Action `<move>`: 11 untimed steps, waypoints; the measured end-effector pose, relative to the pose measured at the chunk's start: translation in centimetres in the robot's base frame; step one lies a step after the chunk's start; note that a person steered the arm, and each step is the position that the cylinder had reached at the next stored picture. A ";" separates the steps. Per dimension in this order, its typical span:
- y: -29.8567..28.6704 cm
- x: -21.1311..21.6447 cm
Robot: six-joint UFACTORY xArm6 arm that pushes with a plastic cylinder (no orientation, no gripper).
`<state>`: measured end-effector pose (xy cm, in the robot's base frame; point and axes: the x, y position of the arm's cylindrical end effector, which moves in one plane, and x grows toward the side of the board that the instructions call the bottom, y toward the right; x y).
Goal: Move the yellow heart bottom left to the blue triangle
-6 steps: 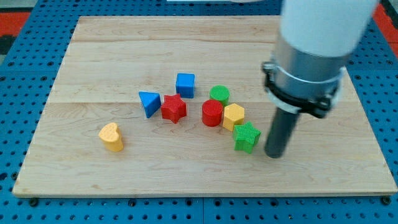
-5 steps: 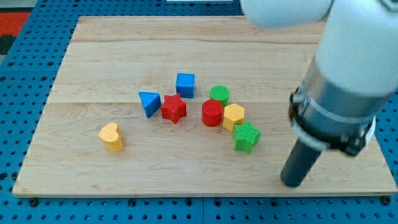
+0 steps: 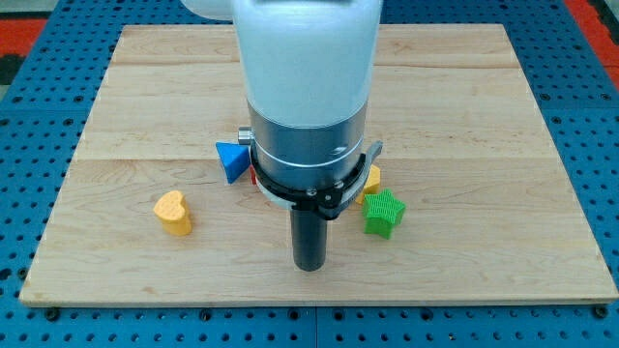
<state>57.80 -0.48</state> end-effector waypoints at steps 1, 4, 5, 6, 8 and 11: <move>3.6 2.1; -10.7 4.1; -12.1 3.1; -15.9 0.7; -18.8 -2.8; -19.3 -4.4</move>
<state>53.44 -19.77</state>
